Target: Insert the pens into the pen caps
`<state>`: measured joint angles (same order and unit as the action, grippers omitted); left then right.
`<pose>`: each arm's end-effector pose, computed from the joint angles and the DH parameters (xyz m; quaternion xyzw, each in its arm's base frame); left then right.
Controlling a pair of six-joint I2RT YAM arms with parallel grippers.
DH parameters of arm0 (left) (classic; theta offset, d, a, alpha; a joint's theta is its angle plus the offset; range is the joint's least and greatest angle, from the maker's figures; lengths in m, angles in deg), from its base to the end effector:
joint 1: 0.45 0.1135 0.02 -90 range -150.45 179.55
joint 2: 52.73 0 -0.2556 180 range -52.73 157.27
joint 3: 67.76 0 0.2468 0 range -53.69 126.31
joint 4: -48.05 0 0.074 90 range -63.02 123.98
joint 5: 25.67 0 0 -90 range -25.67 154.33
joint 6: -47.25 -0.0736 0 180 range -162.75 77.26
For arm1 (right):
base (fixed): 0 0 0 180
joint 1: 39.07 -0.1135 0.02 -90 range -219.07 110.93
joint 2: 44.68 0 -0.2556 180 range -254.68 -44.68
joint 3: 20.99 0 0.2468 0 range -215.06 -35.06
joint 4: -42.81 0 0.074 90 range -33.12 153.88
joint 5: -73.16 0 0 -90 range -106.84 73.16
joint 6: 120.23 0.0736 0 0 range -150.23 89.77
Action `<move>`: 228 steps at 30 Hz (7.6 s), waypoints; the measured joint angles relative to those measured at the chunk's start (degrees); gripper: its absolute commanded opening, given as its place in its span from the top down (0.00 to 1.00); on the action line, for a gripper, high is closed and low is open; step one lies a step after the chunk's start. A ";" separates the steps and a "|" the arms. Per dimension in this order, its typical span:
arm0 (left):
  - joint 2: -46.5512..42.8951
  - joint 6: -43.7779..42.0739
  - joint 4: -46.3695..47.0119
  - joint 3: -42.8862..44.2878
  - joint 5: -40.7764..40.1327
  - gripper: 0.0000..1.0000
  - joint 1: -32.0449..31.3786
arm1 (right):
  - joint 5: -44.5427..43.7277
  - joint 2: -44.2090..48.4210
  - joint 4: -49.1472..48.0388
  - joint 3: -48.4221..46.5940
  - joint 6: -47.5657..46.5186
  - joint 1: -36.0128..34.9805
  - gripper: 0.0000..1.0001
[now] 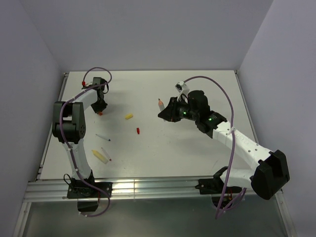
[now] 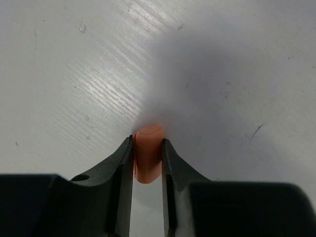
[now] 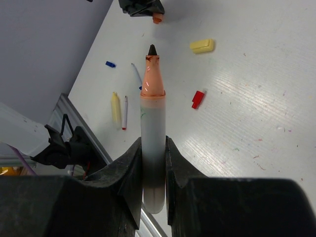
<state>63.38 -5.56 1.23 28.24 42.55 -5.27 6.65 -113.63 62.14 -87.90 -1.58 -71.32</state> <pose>0.4208 -0.0081 0.1272 -0.3045 0.9135 0.1024 0.2497 0.2437 0.1884 0.2917 -0.1401 0.8047 0.4247 0.3906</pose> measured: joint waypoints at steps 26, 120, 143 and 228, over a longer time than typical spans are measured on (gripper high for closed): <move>-33.79 5.88 18.60 -4.81 30.47 1.00 -6.73 | 19.98 -2.89 -20.90 2.82 11.72 -0.94 1.00; -41.16 12.85 34.34 -8.41 32.46 1.00 -27.43 | 18.86 -8.20 -25.20 -8.04 19.89 3.17 1.00; -48.28 11.74 44.63 -15.47 25.70 1.00 -35.82 | 23.04 -1.01 -29.53 -4.13 19.89 3.65 1.00; 13.57 5.55 17.33 23.67 14.95 1.00 -31.12 | -19.26 19.67 13.81 0.81 -1.14 5.22 0.30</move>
<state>76.96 0.00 18.56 51.92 57.50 -36.39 -12.61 -93.96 75.95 -87.09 -2.72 -66.10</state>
